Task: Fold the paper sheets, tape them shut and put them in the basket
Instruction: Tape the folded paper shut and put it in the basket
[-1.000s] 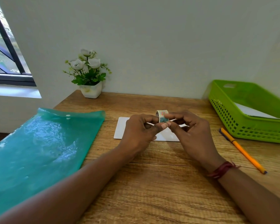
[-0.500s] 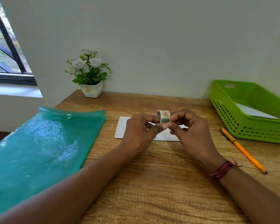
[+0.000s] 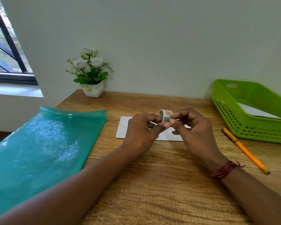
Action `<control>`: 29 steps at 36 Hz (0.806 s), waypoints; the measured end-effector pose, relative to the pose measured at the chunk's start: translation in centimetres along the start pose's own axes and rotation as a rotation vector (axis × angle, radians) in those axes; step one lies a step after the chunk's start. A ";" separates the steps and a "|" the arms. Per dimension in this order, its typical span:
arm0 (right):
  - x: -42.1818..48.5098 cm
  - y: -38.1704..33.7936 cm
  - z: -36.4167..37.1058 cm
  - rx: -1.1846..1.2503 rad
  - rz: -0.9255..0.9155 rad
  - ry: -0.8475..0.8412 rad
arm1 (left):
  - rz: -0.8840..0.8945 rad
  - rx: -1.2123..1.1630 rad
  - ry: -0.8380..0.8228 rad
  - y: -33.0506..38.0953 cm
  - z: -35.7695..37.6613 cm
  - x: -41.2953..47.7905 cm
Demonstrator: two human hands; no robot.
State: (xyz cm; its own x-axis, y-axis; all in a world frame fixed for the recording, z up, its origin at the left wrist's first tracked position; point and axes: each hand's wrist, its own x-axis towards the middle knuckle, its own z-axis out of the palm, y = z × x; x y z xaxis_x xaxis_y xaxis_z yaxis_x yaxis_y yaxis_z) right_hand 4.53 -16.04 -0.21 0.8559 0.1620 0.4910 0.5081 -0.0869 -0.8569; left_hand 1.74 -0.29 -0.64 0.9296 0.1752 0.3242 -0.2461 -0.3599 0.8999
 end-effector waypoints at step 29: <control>0.1 0.9 0.0 -0.096 -0.029 -0.002 | 0.051 0.180 0.073 0.2 0.0 0.0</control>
State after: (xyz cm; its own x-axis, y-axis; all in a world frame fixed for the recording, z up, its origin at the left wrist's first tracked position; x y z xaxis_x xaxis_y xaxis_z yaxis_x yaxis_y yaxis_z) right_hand 5.11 -16.13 -0.89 0.8404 0.1679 0.5153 0.5399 -0.1762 -0.8231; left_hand 1.70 -0.34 -0.43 0.8933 0.2163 0.3940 -0.2331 -0.5265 0.8176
